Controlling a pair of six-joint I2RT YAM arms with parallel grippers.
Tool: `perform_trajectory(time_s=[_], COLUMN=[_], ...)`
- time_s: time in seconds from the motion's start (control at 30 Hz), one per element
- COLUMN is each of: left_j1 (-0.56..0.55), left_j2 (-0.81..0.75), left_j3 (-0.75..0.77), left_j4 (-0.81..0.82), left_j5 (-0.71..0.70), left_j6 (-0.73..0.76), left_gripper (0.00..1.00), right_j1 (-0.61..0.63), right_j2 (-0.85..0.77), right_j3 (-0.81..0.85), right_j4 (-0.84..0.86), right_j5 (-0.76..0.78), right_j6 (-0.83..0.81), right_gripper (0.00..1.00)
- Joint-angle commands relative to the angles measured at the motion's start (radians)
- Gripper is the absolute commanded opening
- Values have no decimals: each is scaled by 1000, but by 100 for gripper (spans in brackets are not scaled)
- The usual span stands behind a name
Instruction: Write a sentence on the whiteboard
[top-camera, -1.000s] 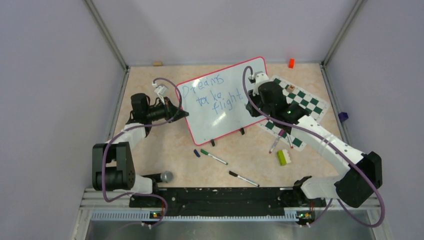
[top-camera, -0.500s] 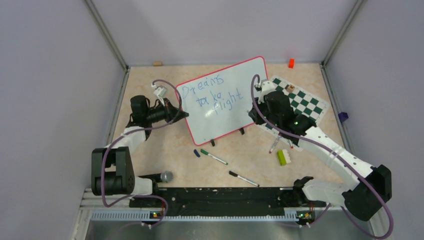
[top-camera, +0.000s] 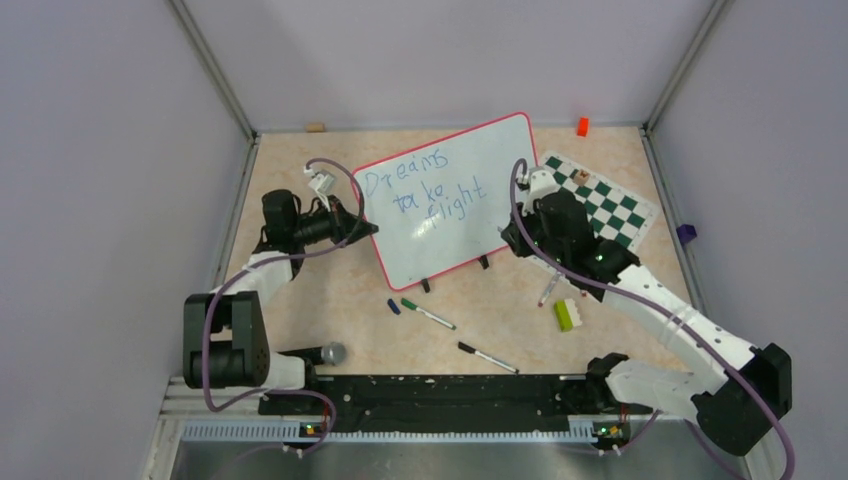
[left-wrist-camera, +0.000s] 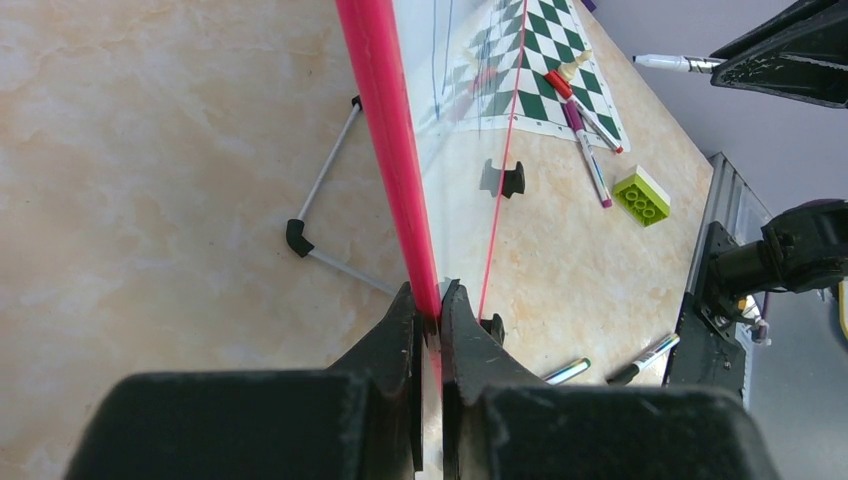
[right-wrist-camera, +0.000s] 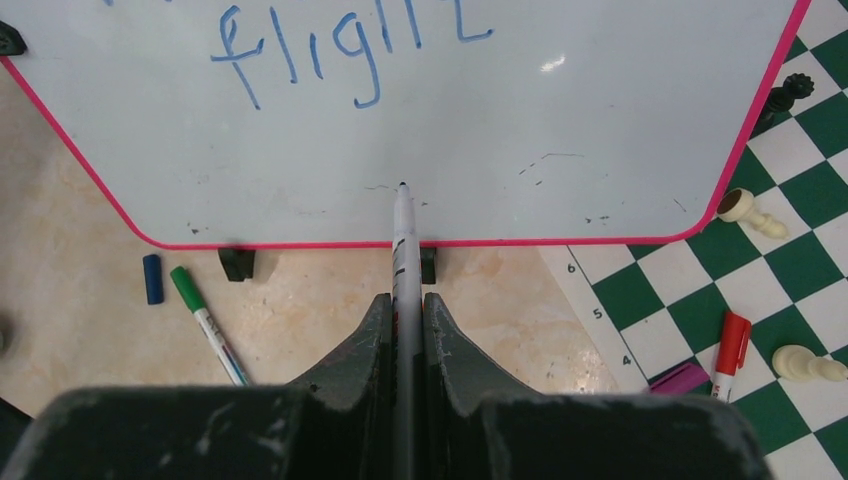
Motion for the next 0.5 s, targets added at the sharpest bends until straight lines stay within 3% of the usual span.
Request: perform_trajectory(time_s=[0.0,0.47], left_j1=[-18,-19], left_j2=[-7,-21], left_j3=[-15,-29], left_j4=[-12,10], left_j5=[-103,-91], left_j6=[146,153], left_gripper=[0,0], right_j1=[-9,-10], right_j2=[-53,-131], right_j3=[-18,-40], right_j4=[28,0], right_j5=[4,2], right_j6=[13,1], right_gripper=[0,0])
